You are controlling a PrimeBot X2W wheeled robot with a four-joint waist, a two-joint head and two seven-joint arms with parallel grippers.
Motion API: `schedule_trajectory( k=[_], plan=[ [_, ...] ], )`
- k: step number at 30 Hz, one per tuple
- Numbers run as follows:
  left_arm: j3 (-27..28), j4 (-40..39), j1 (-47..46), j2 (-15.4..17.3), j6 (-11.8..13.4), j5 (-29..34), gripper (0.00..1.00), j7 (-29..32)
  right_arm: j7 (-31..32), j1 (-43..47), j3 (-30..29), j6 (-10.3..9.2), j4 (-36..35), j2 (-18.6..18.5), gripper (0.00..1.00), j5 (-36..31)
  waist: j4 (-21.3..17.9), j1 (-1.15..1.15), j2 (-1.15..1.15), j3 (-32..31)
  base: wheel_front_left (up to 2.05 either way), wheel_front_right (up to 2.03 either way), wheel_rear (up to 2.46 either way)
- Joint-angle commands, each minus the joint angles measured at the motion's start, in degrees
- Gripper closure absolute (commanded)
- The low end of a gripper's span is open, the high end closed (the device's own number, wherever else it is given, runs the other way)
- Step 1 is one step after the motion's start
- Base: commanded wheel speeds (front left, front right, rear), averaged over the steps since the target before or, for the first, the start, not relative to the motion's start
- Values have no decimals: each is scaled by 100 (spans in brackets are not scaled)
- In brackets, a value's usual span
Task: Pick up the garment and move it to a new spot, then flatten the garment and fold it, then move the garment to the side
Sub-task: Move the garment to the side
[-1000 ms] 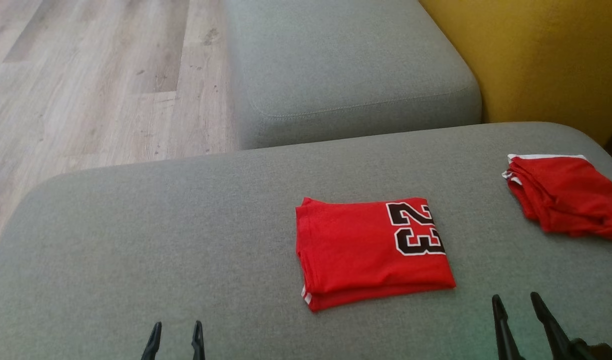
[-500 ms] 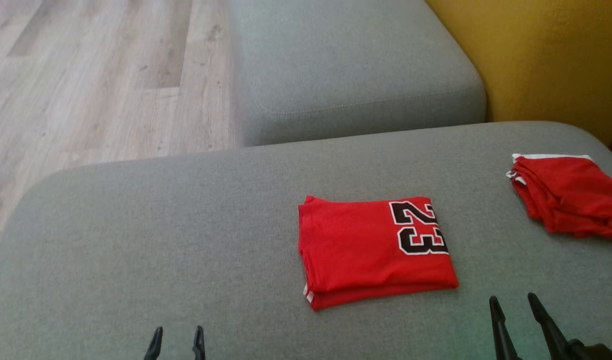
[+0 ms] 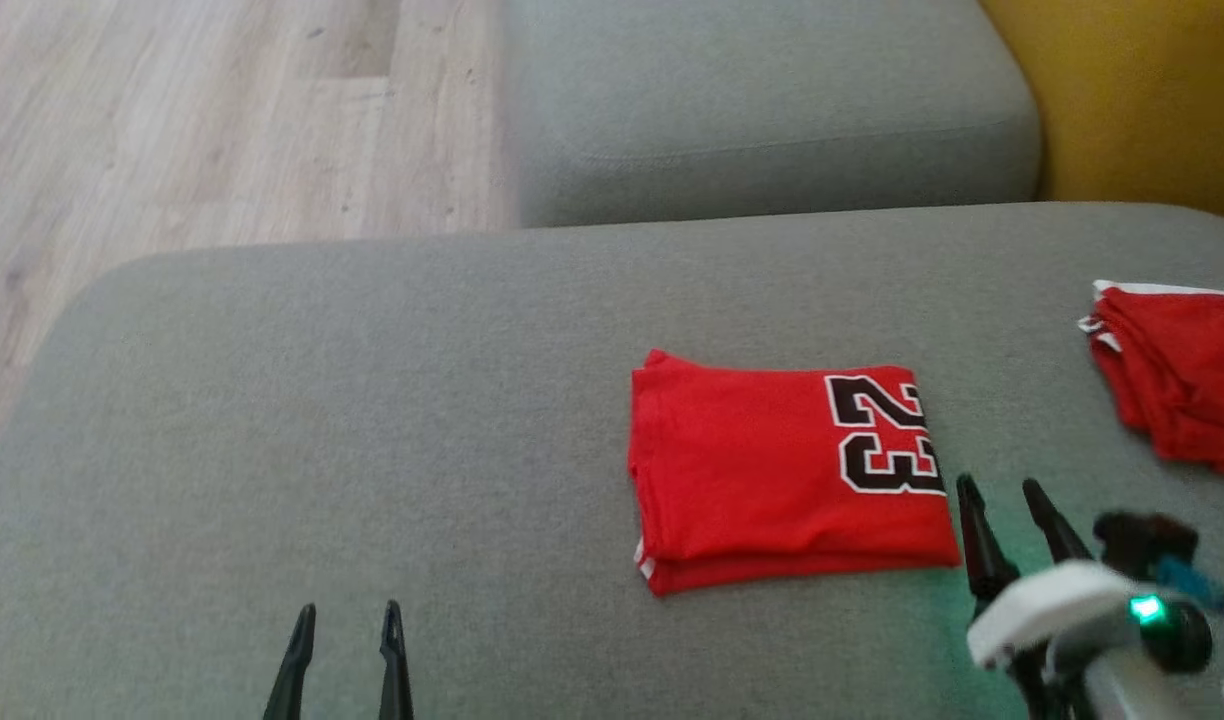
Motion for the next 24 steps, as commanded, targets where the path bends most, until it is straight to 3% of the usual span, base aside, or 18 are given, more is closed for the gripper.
schedule_trajectory(
  k=[1,9,11,13,14,24],
  plan=[
    [94,-225,-343,-39,-2,106,0,-55,189,-488,177,-4,147,-151,0,186,127,-1,0,95,0,0,0],
    [-77,-327,-456,-39,-62,307,0,-55,862,-1339,438,-4,1399,-282,0,693,350,-1,0,279,0,0,0],
    [-97,-340,-470,-39,-83,350,0,-55,961,-1481,523,-4,1672,-303,25,795,390,-1,0,334,0,0,0],
    [-86,-342,-480,-39,-89,363,0,-55,1116,-1571,663,-4,1882,-303,85,926,407,-1,0,376,0,0,0],
    [-71,-342,-485,-39,-84,360,0,-55,1171,-1604,737,-4,1945,-307,100,1006,407,-1,0,397,0,0,0],
    [34,-700,-574,-39,112,212,0,-55,628,-2126,1268,-4,1847,-816,100,1020,-79,-1,0,654,0,0,0]
  ],
)
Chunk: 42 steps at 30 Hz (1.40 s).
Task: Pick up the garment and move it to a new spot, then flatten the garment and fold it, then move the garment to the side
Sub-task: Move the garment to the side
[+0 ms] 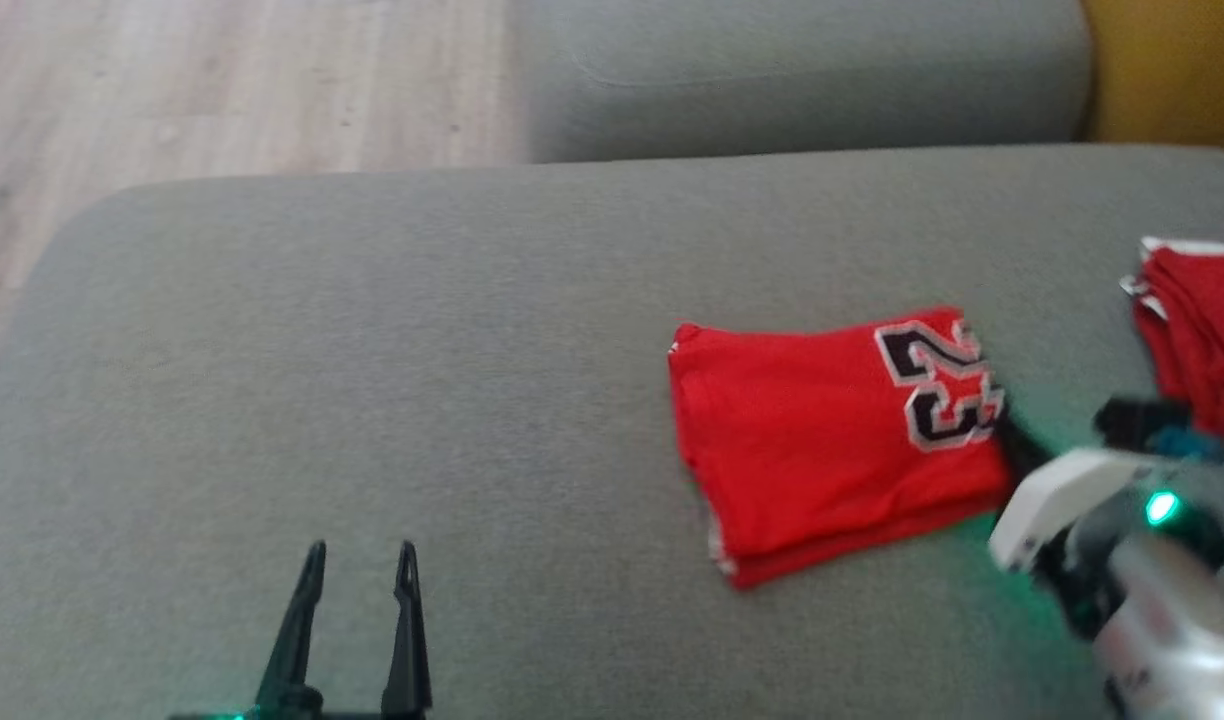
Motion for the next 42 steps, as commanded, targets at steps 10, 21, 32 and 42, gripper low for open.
schedule_trajectory(
  k=[10,21,32,42],
  plan=[
    [80,-813,-684,-38,49,-252,0,-55,185,-1140,-81,-4,-1218,-1010,100,-138,-926,0,0,726,0,0,0],
    [154,-1119,-1032,-38,74,-607,0,-55,888,-1481,-1104,-4,-2173,-1784,100,-786,-1383,0,0,1255,0,0,0],
    [142,-982,-1179,-38,-131,-413,0,-55,1357,-1049,-2060,-4,-2720,-1260,0,-1537,-1480,0,0,1180,0,0,0],
    [271,-642,-724,-38,-269,-406,0,-55,946,548,-2034,-4,-3078,-270,0,-1473,-1351,0,0,114,0,0,0]
  ],
)
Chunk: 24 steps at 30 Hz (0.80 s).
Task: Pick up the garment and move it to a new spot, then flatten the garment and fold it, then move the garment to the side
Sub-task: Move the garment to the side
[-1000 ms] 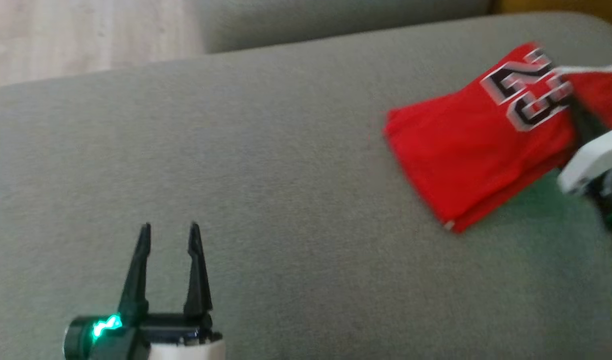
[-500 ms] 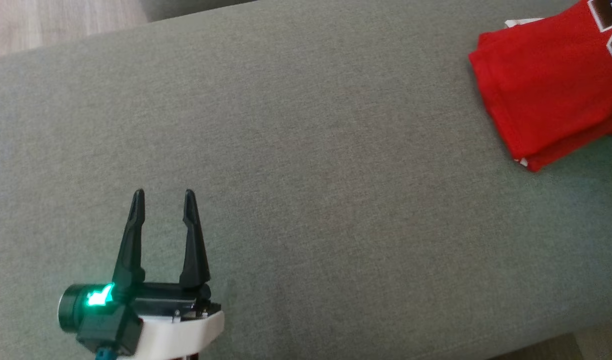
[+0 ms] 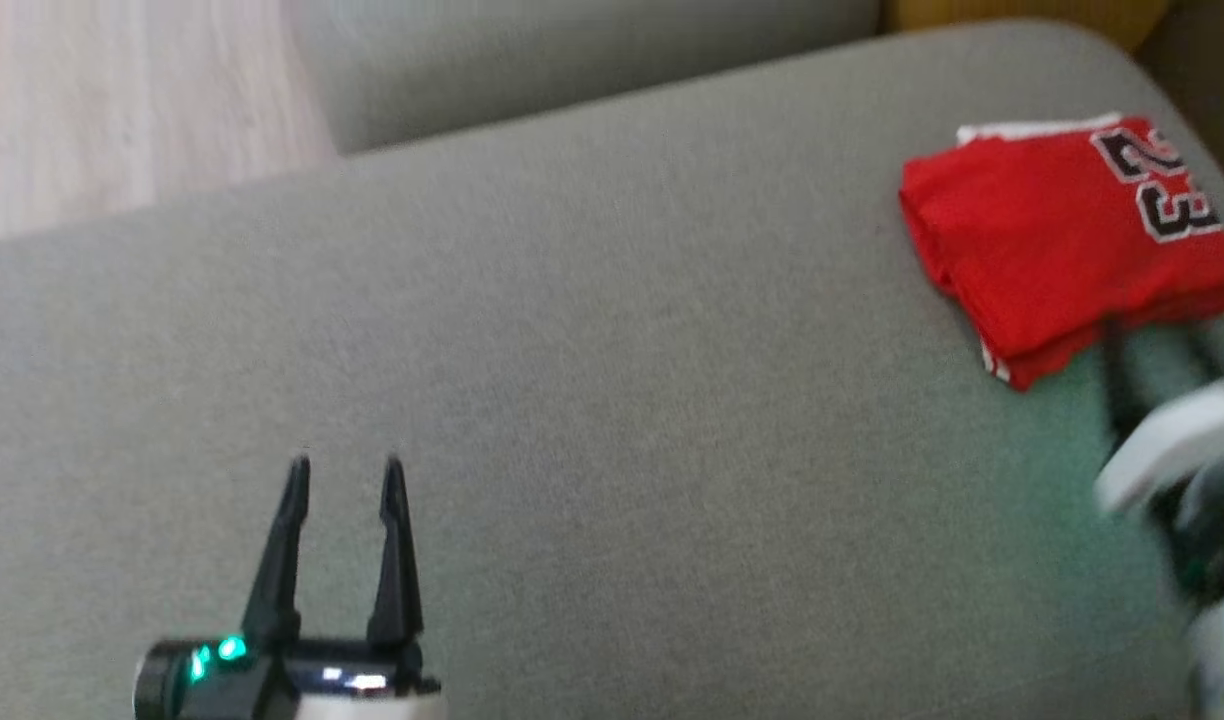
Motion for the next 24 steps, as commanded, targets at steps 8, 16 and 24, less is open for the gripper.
schedule_trajectory(
  k=[8,16,24],
  plan=[
    [227,279,286,-29,-88,56,0,-46,-1639,1484,982,-4,-245,609,0,297,335,1,0,-1118,0,0,0],
    [330,640,493,-29,14,144,0,-46,-2382,2221,1229,-4,-664,933,0,-333,608,1,0,-1646,0,0,0],
    [410,812,707,-29,40,247,0,-46,-2385,2928,965,-4,-1651,1297,0,-667,803,1,0,-1862,0,0,0]
  ],
)
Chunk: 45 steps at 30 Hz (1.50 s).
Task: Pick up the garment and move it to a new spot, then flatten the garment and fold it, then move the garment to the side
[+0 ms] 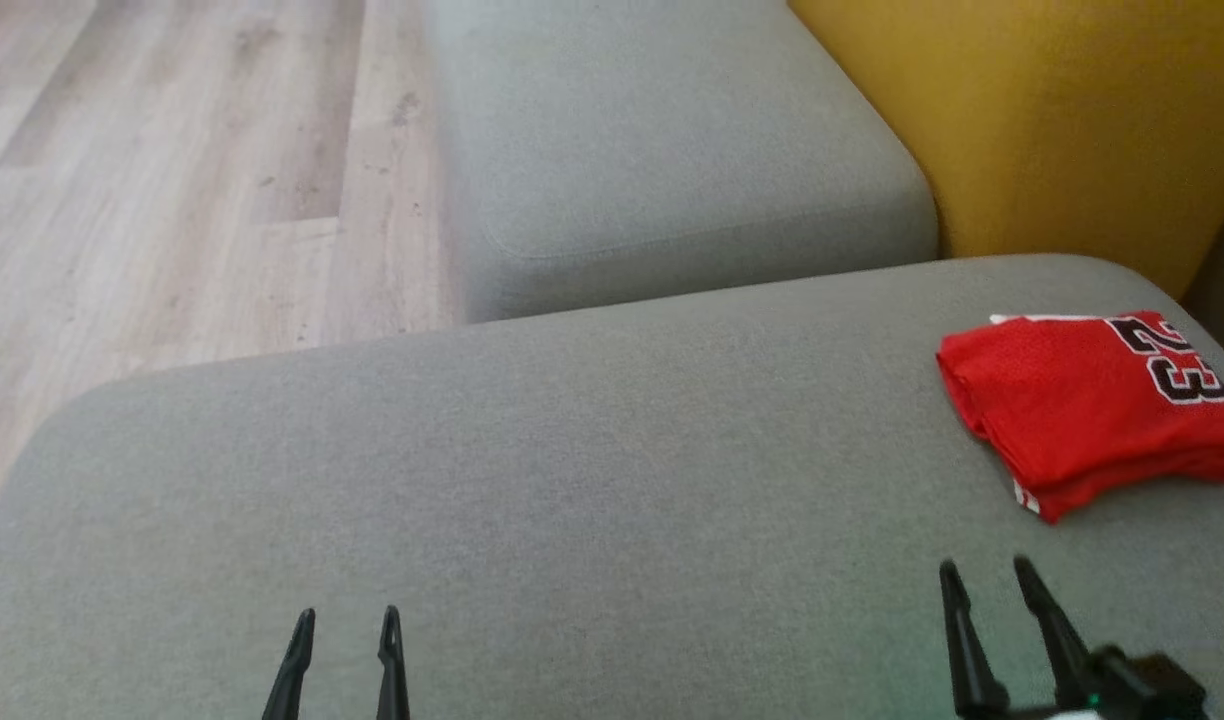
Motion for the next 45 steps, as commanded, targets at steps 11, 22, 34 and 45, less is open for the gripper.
schedule_trajectory(
  k=[11,22,34,45],
  plan=[
    [286,-174,-185,-37,75,90,0,-47,-78,4,-65,-4,-332,85,0,-80,103,1,0,-98,0,0,0],
    [95,307,196,-5,40,-52,100,43,26,263,-193,0,186,134,100,38,66,1,0,-99,0,0,0],
    [193,378,-48,30,-67,-926,100,209,207,52,-252,0,202,110,100,848,93,1,0,22,0,0,0],
    [278,452,-257,52,-164,-1643,100,350,358,-122,-304,-1,217,95,100,1515,116,1,0,122,0,0,0]
  ],
)
